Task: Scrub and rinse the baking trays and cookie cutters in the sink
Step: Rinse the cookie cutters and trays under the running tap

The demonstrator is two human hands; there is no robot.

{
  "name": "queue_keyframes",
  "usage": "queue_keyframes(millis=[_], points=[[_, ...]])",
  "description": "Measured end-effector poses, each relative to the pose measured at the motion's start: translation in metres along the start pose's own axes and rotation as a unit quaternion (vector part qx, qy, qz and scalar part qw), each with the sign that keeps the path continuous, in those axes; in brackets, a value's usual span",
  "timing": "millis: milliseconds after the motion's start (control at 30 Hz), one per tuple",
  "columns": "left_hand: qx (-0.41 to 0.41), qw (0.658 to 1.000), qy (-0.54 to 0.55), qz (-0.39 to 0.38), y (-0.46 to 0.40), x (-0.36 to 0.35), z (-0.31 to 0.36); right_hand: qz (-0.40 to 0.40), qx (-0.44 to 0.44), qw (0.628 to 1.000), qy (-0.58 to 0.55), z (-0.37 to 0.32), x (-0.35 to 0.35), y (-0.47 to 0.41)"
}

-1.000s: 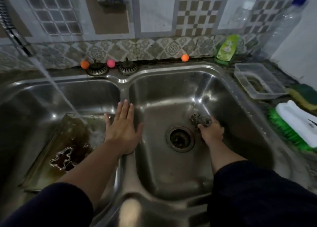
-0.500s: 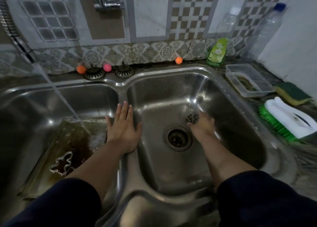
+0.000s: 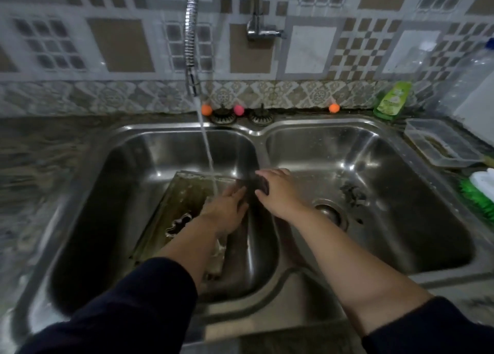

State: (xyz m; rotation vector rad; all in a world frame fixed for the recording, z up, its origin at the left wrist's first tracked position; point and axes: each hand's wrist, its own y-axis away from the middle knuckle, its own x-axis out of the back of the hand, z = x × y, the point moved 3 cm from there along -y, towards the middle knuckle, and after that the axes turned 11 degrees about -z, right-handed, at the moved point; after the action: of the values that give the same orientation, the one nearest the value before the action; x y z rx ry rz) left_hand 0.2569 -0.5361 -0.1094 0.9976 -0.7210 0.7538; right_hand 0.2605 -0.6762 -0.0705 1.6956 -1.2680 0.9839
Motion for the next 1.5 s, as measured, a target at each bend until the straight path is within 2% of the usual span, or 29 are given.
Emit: queue_keyframes(millis=[133,200,300,367,567,733,833,900,1000,1067,1167,1233,1300,1333,1433,1500], points=[[0.043,0.998,0.019,-0.029,0.012,0.0,-0.06,-0.049,0.043,0.995,0.08,-0.045,-0.031,-0.003],[0.056,0.997,0.029,-0.036,0.017,-0.004,-0.083,-0.126,0.054,0.985,0.105,-0.064,-0.05,-0.001],[0.084,0.994,0.026,-0.07,0.022,-0.012,-0.11,-0.263,0.049,0.961,0.073,-0.083,-0.083,0.004],[0.091,0.992,0.027,-0.089,0.023,-0.018,-0.122,-0.295,0.043,0.951,0.086,-0.087,-0.099,0.005],[0.08,0.995,-0.008,-0.059,0.025,-0.021,-0.131,-0.294,0.006,0.953,0.071,-0.086,-0.102,-0.006],[0.095,0.995,0.028,-0.002,0.021,-0.014,-0.132,-0.216,-0.016,0.973,0.075,-0.083,-0.096,-0.033],[0.115,0.993,0.012,-0.001,0.021,-0.013,-0.129,-0.169,-0.071,0.982,-0.038,-0.077,-0.082,-0.046],[0.118,0.993,-0.004,0.007,0.019,-0.009,-0.123,-0.157,-0.103,0.971,-0.147,-0.076,-0.075,-0.053],[0.087,0.988,0.113,0.066,0.012,0.002,-0.109,-0.135,-0.153,0.942,-0.268,-0.073,-0.071,-0.058],[0.039,0.96,0.263,0.086,0.004,0.008,-0.097,-0.122,-0.165,0.934,-0.292,-0.07,-0.07,-0.055],[0.027,0.891,0.444,0.091,-0.004,0.014,-0.079,-0.102,-0.168,0.931,-0.309,-0.063,-0.064,-0.05],[0.04,0.834,0.543,0.09,-0.008,0.015,-0.072,-0.097,-0.178,0.919,-0.339,-0.058,-0.062,-0.046],[0.042,0.763,0.642,0.072,-0.009,0.014,-0.064,-0.095,-0.165,0.916,-0.354,-0.052,-0.06,-0.042],[0.046,0.744,0.663,0.062,-0.01,0.014,-0.062,-0.092,-0.15,0.92,-0.351,-0.049,-0.06,-0.04],[0.071,0.752,0.654,0.032,-0.008,0.011,-0.058,-0.072,-0.093,0.952,-0.284,-0.043,-0.054,-0.034],[0.077,0.739,0.668,0.031,-0.006,0.01,-0.057,-0.053,-0.047,0.969,-0.239,-0.044,-0.052,-0.033]])
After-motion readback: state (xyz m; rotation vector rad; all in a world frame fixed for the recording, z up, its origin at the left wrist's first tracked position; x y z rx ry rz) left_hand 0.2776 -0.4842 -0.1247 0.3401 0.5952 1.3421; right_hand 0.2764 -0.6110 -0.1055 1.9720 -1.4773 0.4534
